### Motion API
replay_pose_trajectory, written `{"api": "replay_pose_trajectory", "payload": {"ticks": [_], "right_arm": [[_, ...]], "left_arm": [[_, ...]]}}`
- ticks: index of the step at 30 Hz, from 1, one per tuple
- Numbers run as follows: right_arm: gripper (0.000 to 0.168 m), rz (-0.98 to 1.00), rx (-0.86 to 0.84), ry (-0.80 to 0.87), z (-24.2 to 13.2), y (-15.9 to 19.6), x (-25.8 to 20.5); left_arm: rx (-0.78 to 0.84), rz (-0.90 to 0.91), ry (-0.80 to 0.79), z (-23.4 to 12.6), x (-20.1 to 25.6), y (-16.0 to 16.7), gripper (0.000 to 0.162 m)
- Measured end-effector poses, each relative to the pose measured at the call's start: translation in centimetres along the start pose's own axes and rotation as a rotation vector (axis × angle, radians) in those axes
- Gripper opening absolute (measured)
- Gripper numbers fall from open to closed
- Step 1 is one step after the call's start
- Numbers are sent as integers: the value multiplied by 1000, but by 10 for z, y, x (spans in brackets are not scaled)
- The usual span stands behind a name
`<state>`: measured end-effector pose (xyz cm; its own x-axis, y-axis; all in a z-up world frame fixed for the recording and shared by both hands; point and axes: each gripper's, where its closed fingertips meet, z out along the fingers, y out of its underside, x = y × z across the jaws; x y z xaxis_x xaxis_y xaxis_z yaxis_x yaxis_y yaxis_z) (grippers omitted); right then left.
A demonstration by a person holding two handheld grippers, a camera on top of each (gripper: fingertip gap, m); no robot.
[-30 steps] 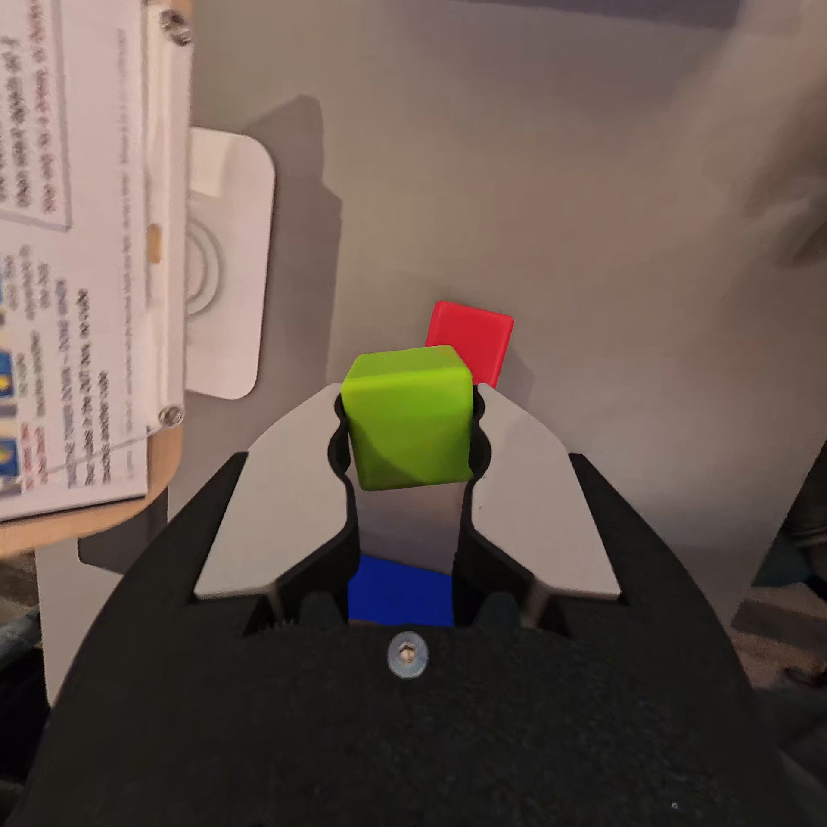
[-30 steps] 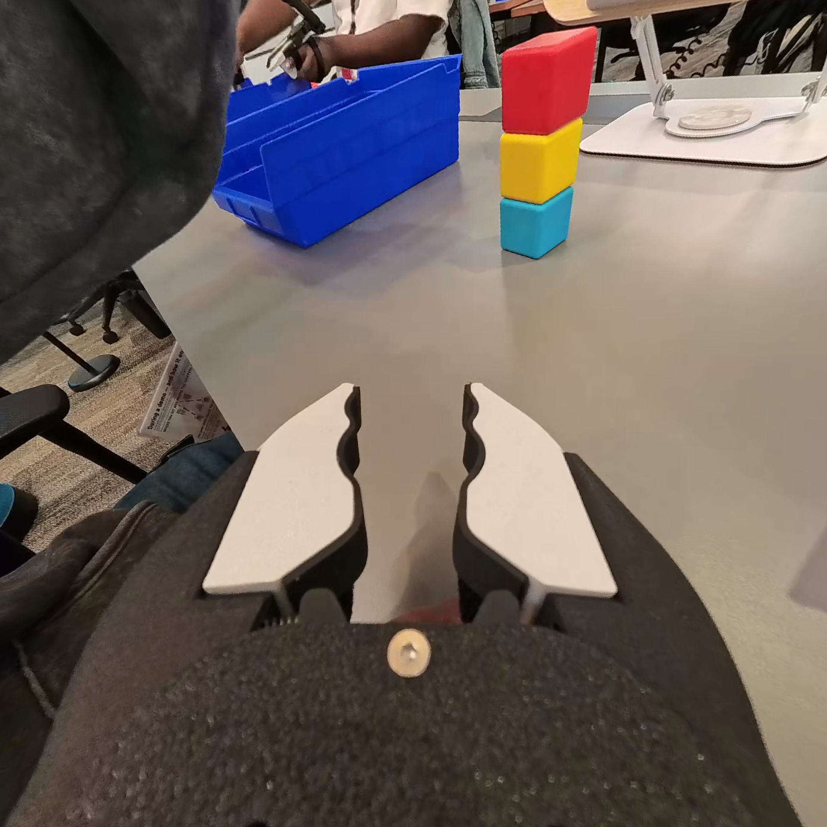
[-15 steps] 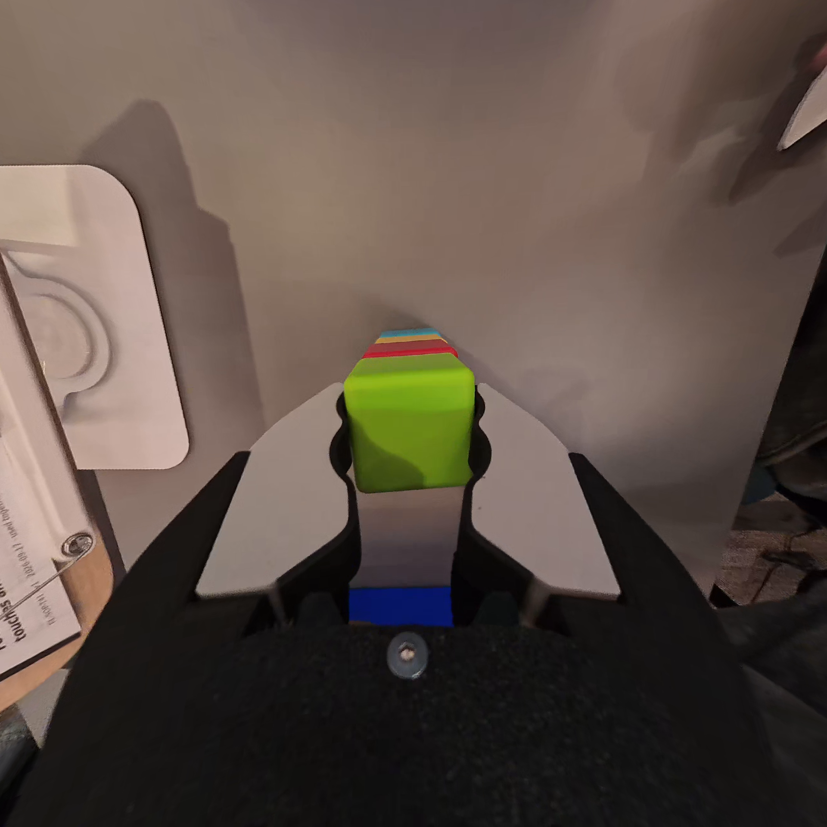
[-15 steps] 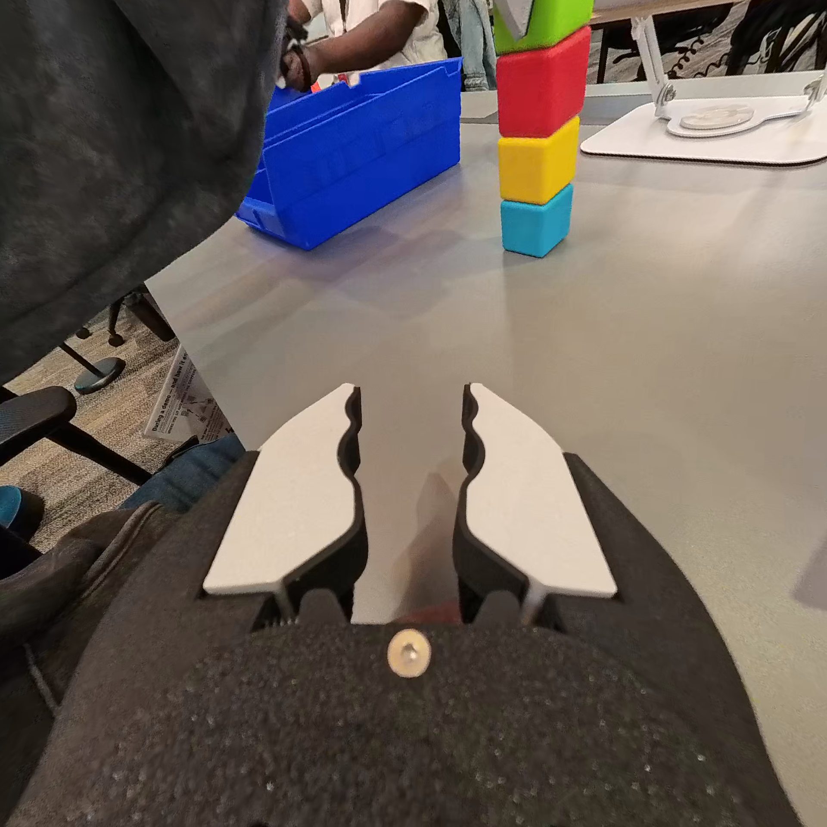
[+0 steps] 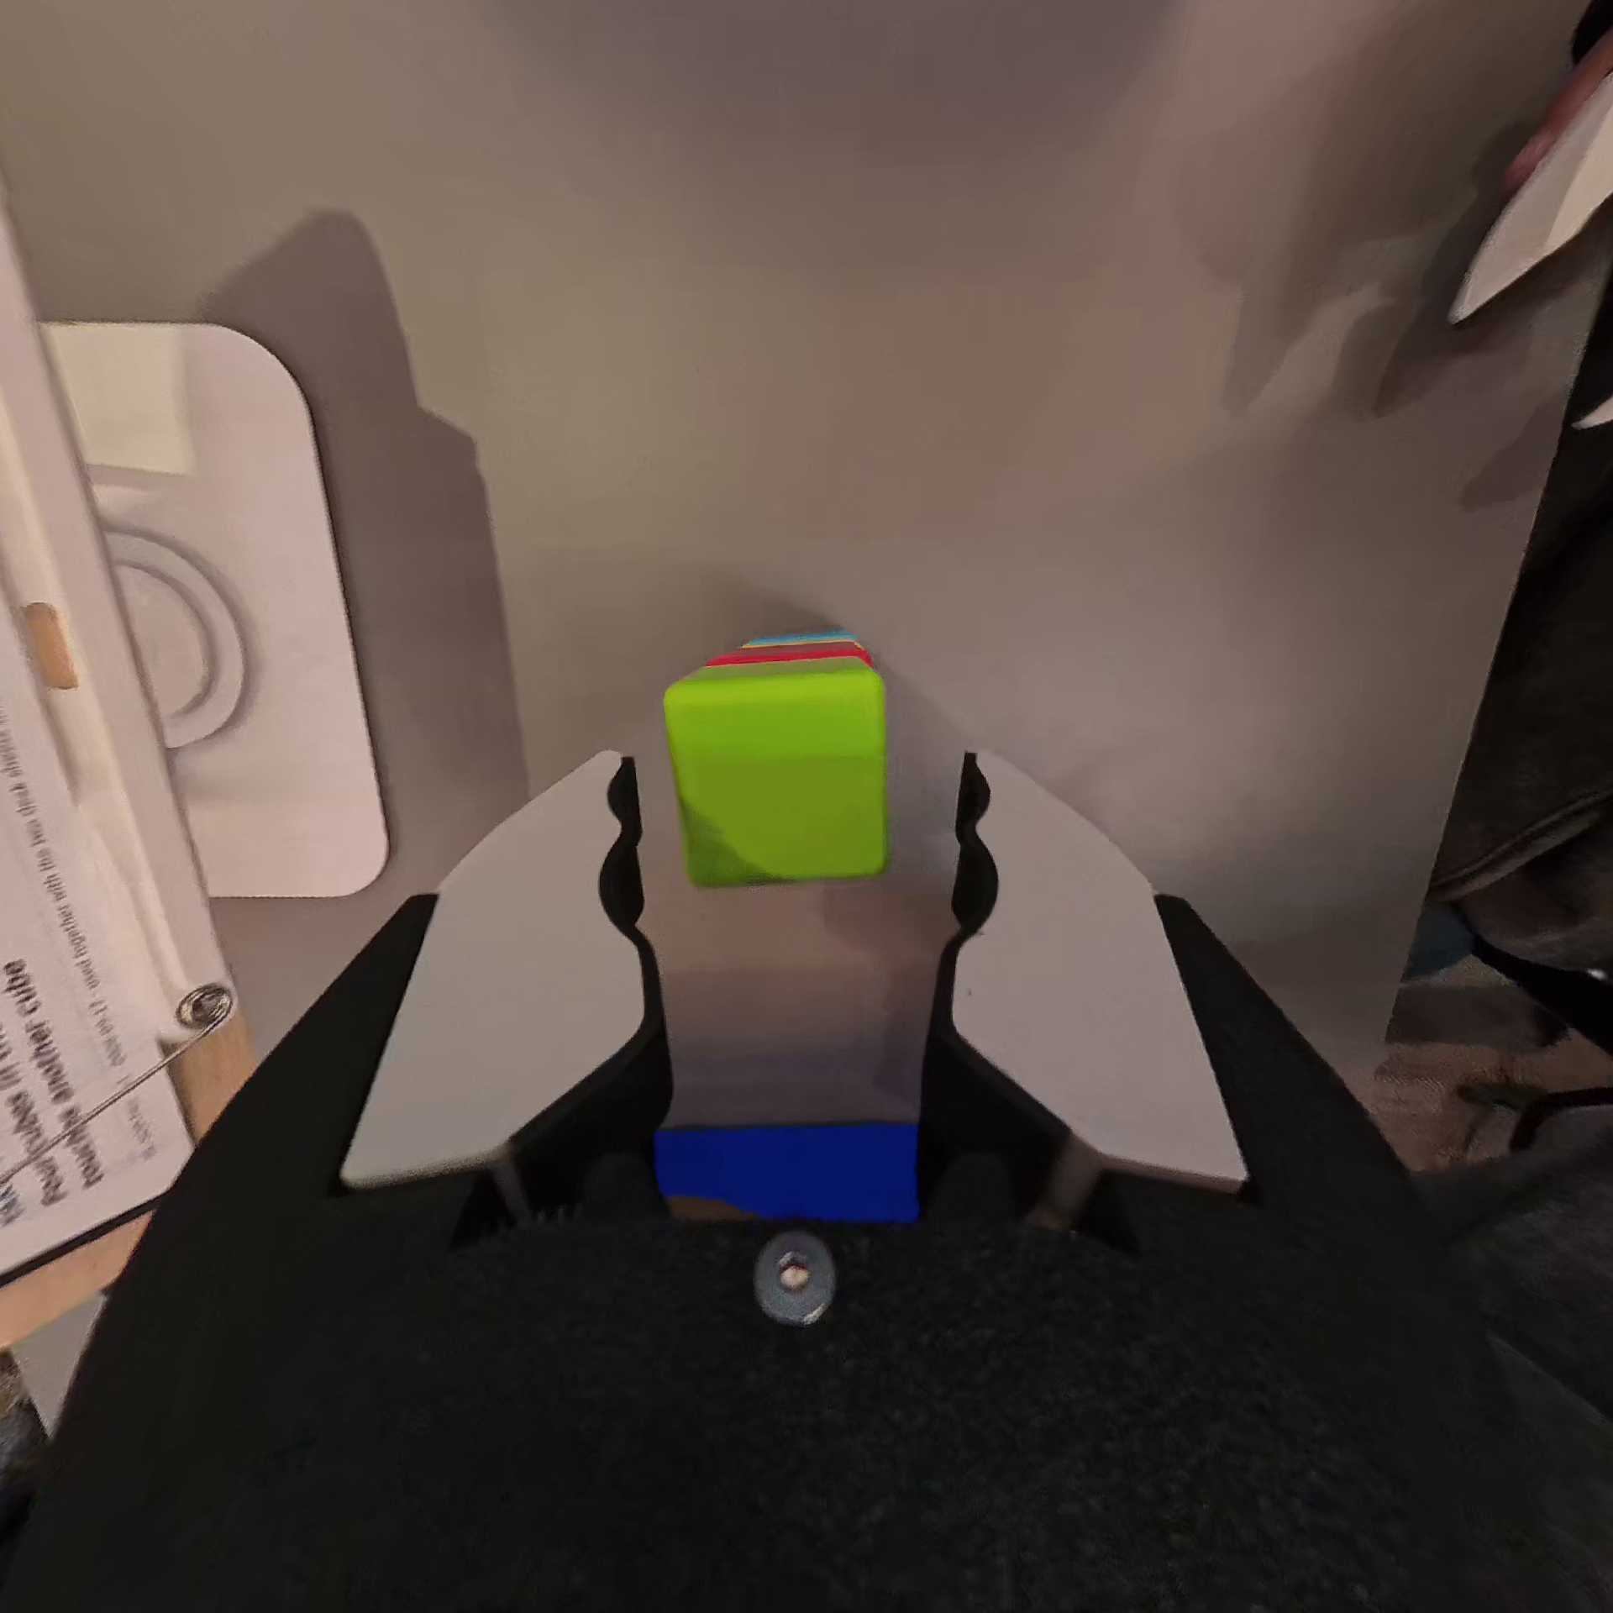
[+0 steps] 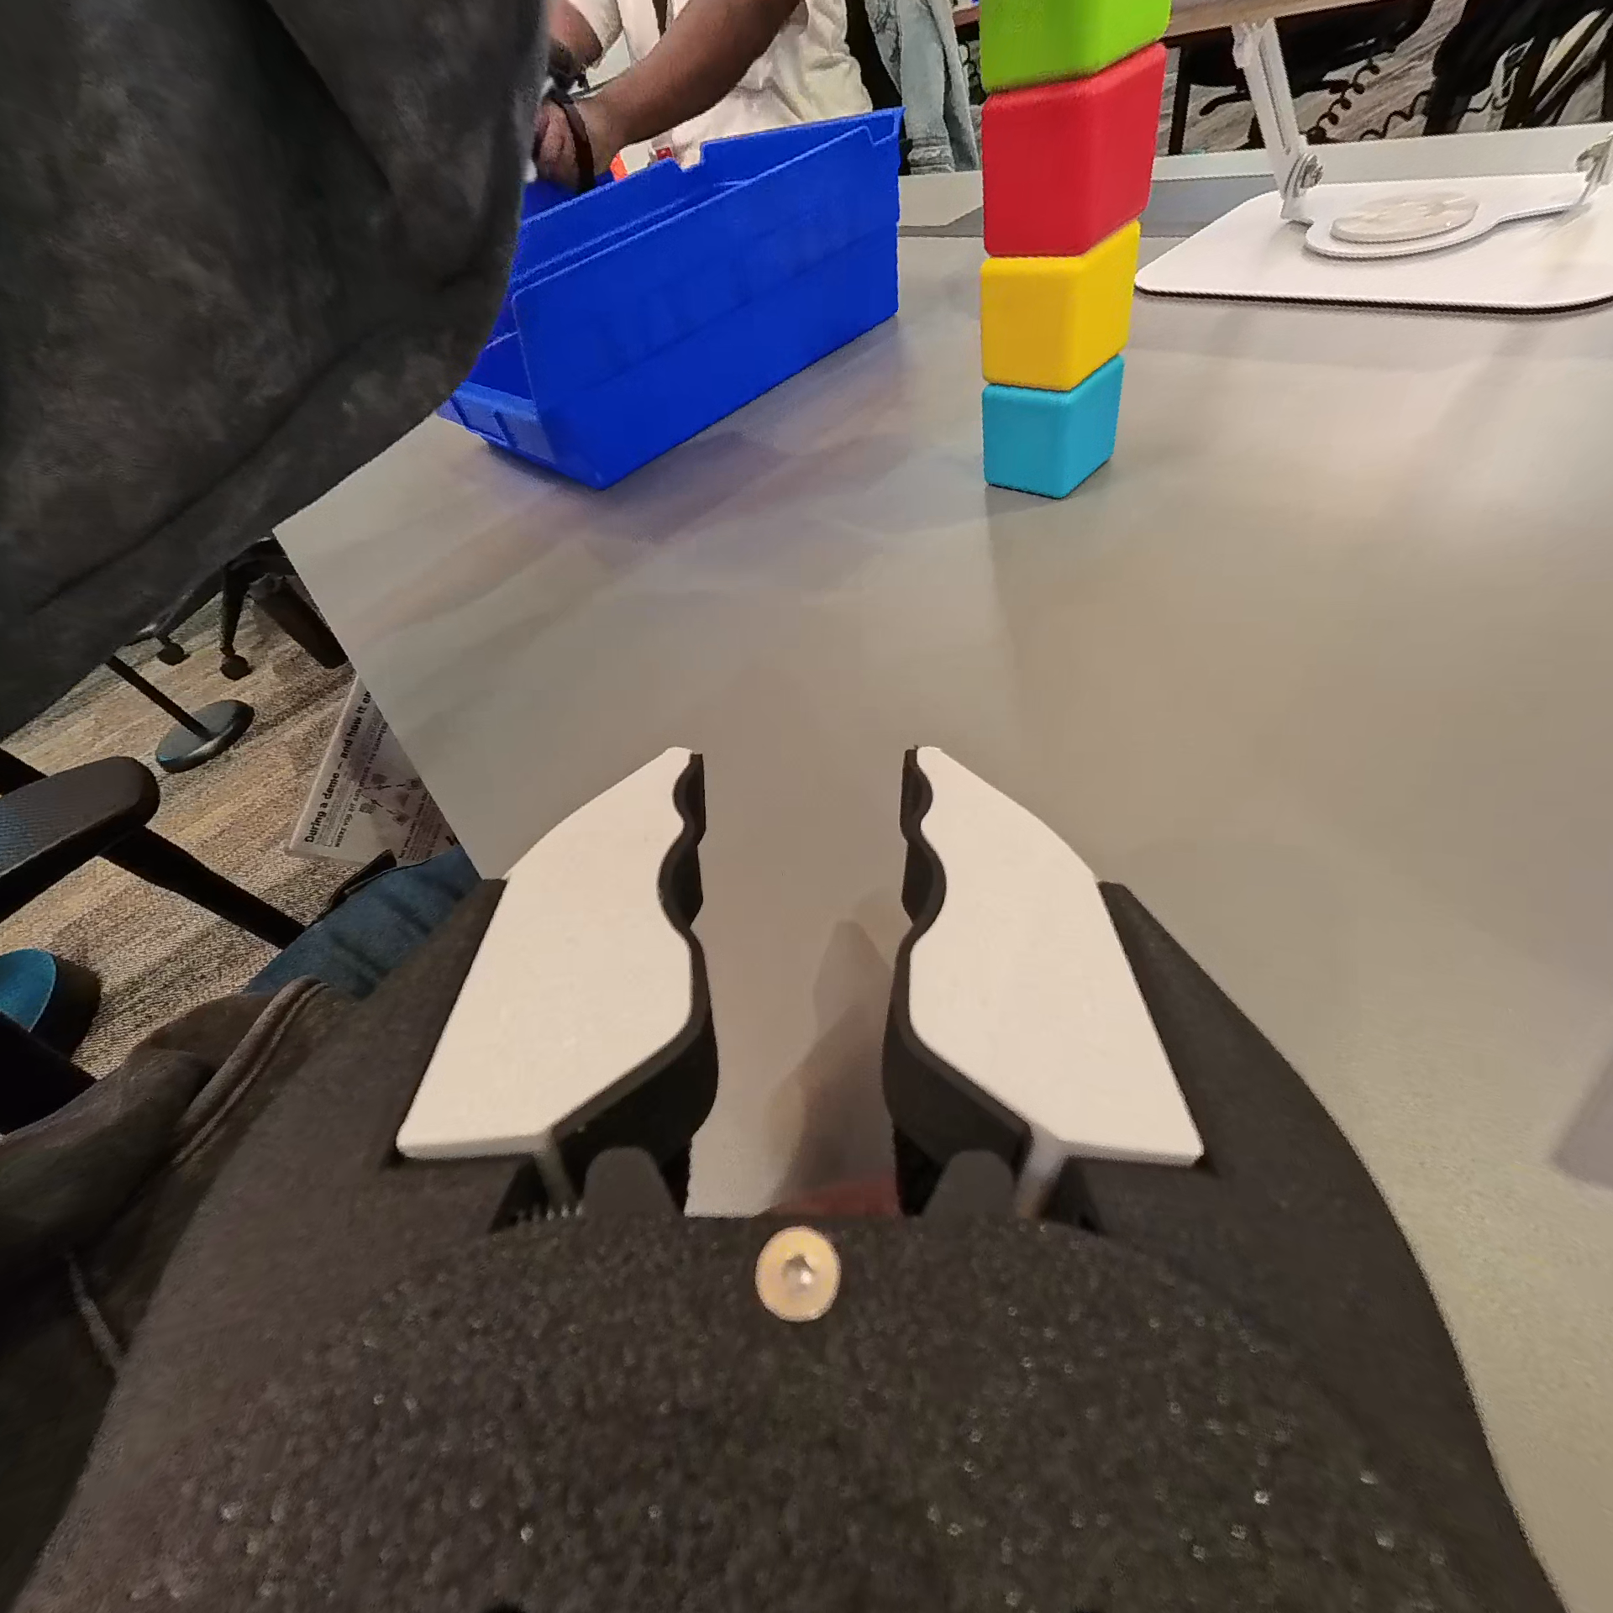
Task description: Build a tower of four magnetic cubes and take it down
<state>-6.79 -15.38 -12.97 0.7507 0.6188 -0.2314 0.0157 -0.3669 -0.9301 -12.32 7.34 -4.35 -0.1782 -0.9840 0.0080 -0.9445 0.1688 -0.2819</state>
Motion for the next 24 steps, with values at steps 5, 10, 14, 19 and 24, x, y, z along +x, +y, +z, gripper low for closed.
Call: {"api": "replay_pose_trajectory", "payload": {"ticks": [5,10,14,19,24], "right_arm": [[43,-3,1,1,0,0,0],[43,-7,-1,7,1,0,0],[43,-17,-3,14,1,1,0],[43,-23,-3,21,2,1,1],[43,-40,-11,35,3,2,1]], "left_arm": [[328,-33,-154,-60,18,-25,76],[635,-169,-340,-100,60,-7,72],[914,-453,-466,-109,93,27,69],[1081,-798,-601,-64,140,83,72],[1097,-959,-667,-5,184,121,71]]}}
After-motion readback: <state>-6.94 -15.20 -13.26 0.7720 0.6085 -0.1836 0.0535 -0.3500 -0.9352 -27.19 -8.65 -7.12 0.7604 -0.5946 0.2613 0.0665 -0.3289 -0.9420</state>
